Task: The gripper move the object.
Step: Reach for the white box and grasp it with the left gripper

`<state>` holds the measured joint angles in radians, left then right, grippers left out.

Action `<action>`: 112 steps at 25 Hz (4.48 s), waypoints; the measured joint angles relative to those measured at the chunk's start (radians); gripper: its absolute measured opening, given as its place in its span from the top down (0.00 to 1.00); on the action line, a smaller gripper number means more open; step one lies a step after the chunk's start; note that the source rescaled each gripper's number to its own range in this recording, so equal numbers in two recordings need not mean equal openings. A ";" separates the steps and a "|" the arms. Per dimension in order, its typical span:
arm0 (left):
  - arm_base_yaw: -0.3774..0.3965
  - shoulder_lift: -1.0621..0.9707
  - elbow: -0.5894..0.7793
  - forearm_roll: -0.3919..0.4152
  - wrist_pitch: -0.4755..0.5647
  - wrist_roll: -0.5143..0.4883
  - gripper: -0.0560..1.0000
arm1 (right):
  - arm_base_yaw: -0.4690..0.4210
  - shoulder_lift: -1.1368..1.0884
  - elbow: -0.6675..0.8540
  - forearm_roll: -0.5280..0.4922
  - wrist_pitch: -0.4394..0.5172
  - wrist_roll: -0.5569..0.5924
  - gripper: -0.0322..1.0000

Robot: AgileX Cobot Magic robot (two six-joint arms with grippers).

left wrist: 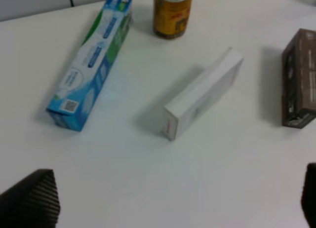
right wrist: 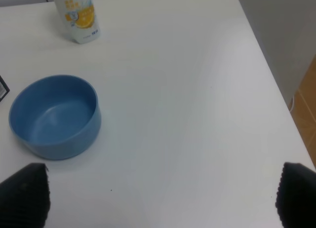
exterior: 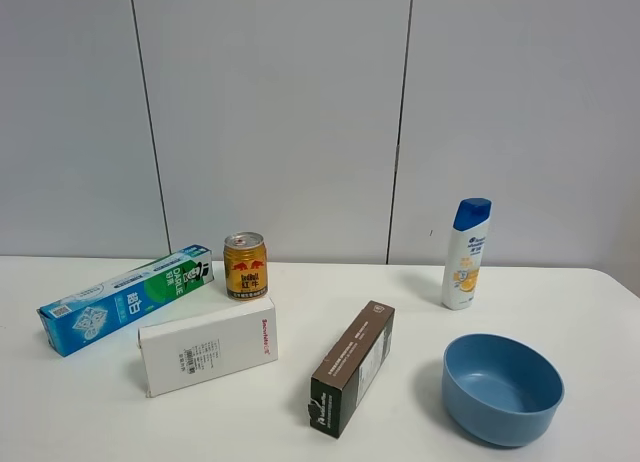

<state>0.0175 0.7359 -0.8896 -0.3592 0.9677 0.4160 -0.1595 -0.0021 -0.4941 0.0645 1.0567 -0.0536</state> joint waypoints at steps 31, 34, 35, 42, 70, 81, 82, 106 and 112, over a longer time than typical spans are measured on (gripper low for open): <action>-0.298 0.507 -0.138 0.218 -0.126 0.115 0.00 | 0.000 0.000 0.000 0.000 0.000 0.000 0.00; -0.339 0.572 -0.197 0.245 -0.127 0.115 0.00 | 0.000 0.000 0.000 0.000 0.000 0.000 0.00; -0.352 0.593 -0.219 0.252 -0.127 0.115 0.00 | 0.000 0.000 0.000 0.000 0.000 0.000 0.00; -0.454 0.768 -0.328 0.298 -0.137 0.124 0.00 | 0.000 0.000 0.000 0.000 0.000 0.000 0.00; -0.524 1.174 -0.337 0.376 -0.380 0.274 0.00 | 0.000 0.000 0.000 0.000 0.000 0.000 0.00; -0.468 1.226 -0.337 0.376 -0.434 0.282 0.00 | 0.000 0.000 0.000 0.000 0.000 0.000 0.00; -0.463 1.228 -0.337 0.376 -0.434 0.282 0.00 | 0.000 0.000 0.000 0.000 0.000 0.000 0.00; -0.429 1.326 -0.338 0.314 -0.443 0.282 0.01 | 0.000 0.000 0.000 0.000 0.000 0.001 0.00; -0.429 1.328 -0.338 0.307 -0.441 0.279 0.63 | 0.000 0.000 0.000 0.000 0.000 0.001 0.00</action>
<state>-0.4111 2.0635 -1.2280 -0.0522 0.5267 0.6945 -0.1595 -0.0021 -0.4941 0.0645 1.0567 -0.0524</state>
